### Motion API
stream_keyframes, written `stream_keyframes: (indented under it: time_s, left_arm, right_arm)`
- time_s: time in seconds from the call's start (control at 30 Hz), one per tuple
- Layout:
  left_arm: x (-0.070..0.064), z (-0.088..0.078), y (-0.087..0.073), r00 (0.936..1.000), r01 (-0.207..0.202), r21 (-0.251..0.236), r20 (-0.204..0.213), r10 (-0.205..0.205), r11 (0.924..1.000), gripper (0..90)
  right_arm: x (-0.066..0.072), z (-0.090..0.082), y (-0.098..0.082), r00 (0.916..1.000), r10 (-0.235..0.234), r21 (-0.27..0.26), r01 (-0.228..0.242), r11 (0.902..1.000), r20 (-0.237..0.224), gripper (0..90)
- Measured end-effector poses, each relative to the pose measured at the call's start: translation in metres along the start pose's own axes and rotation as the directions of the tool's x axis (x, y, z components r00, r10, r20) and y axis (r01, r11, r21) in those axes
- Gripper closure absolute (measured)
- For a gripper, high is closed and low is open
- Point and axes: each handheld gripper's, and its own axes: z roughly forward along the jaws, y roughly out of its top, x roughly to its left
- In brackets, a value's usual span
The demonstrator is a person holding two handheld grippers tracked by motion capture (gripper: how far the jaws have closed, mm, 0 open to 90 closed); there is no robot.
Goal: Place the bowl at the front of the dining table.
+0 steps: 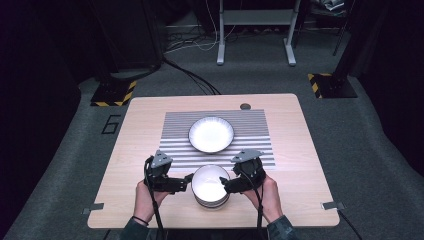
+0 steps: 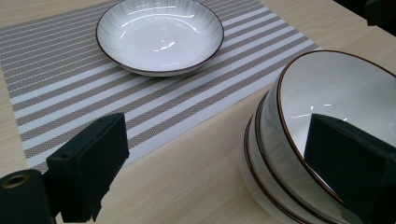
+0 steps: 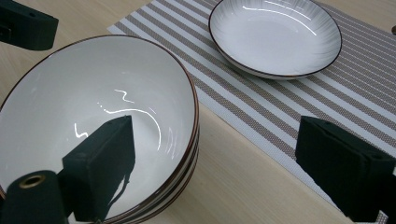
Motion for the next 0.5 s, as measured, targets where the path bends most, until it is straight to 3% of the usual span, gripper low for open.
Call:
stream_keyframes:
  time_s: [0.37,0.5]
  left_arm:
    - [-0.008,0.011,0.002,0.9992,-0.008,0.025,0.039,0.007,0.9996,5.6]
    - [-0.014,0.017,0.003,0.9975,-0.037,0.059,0.062,0.033,0.9976,5.8]
  right_arm:
    - [0.006,0.014,0.003,0.9999,-0.006,0.042,0.006,0.9991,-0.013,10.2]
    - [0.007,0.018,0.004,0.9999,0.003,0.052,-0.003,0.9986,-0.015,9.4]
